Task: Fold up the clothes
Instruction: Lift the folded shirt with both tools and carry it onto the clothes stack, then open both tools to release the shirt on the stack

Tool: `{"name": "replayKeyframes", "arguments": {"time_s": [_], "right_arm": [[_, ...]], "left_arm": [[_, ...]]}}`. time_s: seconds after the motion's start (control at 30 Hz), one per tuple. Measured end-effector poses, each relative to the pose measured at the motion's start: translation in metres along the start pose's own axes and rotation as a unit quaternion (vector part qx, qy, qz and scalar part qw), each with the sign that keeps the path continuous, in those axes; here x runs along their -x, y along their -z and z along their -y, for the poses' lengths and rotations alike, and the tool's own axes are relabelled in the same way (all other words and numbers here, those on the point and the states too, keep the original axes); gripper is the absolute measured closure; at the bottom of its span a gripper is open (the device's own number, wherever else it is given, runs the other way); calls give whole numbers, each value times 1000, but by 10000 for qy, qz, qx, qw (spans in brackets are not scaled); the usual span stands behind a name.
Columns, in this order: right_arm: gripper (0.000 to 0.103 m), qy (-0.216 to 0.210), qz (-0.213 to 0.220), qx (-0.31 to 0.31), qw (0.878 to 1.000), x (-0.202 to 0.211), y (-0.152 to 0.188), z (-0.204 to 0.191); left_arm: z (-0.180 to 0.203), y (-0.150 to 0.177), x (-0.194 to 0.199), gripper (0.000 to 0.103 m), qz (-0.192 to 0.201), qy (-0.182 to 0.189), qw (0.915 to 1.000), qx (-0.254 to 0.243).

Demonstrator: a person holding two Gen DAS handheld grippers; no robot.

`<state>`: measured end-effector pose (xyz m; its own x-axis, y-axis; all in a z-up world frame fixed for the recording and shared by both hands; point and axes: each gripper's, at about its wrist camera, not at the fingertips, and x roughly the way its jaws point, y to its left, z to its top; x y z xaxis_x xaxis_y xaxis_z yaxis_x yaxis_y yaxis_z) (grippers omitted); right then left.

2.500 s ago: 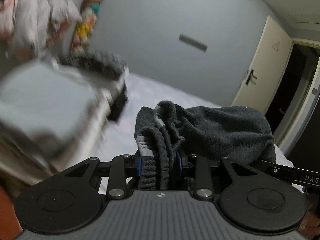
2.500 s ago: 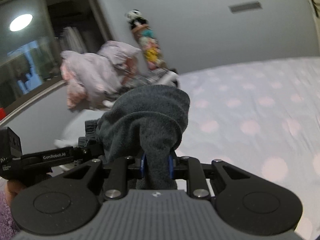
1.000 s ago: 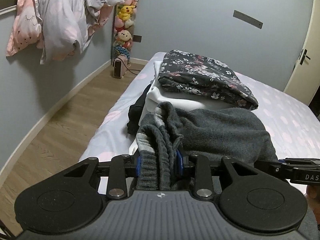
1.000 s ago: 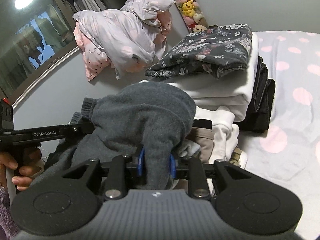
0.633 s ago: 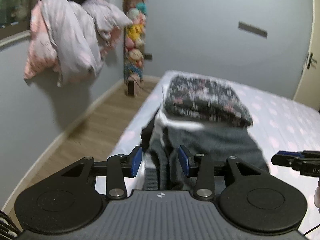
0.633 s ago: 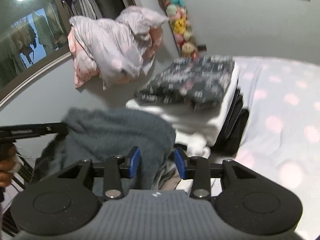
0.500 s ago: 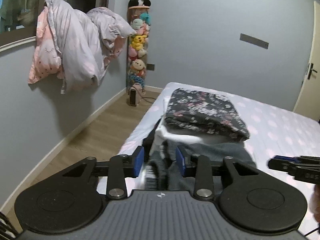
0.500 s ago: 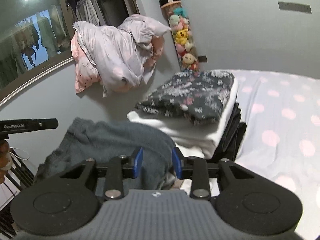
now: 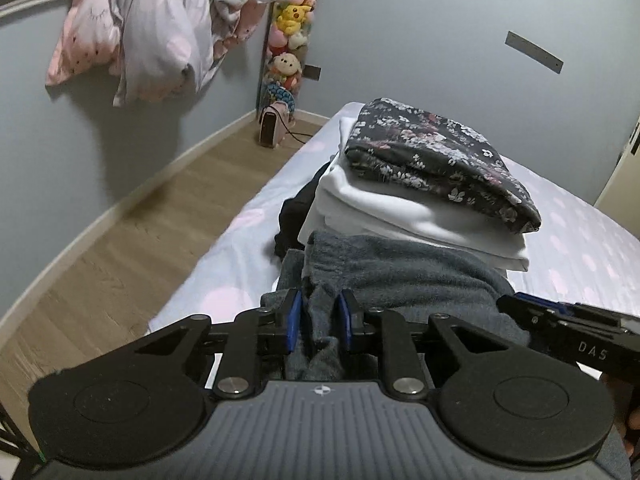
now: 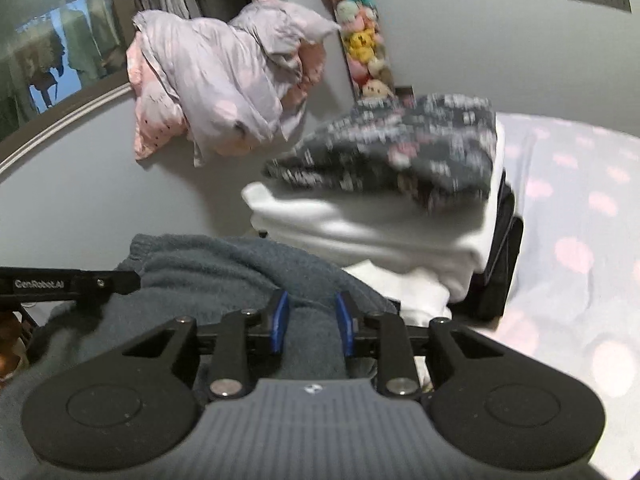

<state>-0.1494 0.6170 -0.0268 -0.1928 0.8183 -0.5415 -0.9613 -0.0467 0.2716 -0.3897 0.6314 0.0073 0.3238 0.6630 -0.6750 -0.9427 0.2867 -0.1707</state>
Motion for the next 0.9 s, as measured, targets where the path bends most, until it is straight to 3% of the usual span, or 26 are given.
{"name": "replayKeyframes", "arguments": {"time_s": [0.23,0.37,0.57,0.9], "right_arm": [[66,141,18,221,9997,32,-11,-14],[66,-116,128,345,9993,78,-8,-26],[67,-437,70,562,9974,137,23,-48],[66,-449,-669,475,9956,169,83,-61]], "left_arm": [[12,-2,36,78,232,-134,9996,-26],[22,6,73,78,324,-201,9990,-253],[28,32,100,78,119,-418,9977,-519],[20,62,116,73,-176,-822,9965,-35]]}}
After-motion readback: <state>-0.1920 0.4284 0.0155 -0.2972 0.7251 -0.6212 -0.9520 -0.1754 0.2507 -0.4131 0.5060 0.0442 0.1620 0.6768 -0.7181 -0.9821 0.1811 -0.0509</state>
